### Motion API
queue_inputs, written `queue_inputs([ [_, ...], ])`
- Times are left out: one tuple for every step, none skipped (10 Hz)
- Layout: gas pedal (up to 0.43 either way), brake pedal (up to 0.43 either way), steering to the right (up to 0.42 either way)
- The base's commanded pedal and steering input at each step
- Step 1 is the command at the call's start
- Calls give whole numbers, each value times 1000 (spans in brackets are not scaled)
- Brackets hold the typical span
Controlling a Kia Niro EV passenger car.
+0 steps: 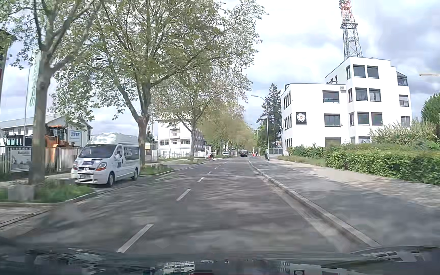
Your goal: Follow the waypoints while adhering to traffic rules and regulations
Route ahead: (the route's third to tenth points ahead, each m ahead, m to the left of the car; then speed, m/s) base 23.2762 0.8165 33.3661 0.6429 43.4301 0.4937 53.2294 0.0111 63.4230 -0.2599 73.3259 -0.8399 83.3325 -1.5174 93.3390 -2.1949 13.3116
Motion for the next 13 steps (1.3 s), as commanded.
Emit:
queue_inputs([
  [79,0,3],
  [79,0,3],
  [79,0,3],
  [79,0,3],
  [79,0,3],
  [79,0,3],
  [79,0,3],
  [79,0,3],
  [59,0,3],
  [47,0,4],
  [47,0,4],
  [47,0,4],
  [39,0,4],
])
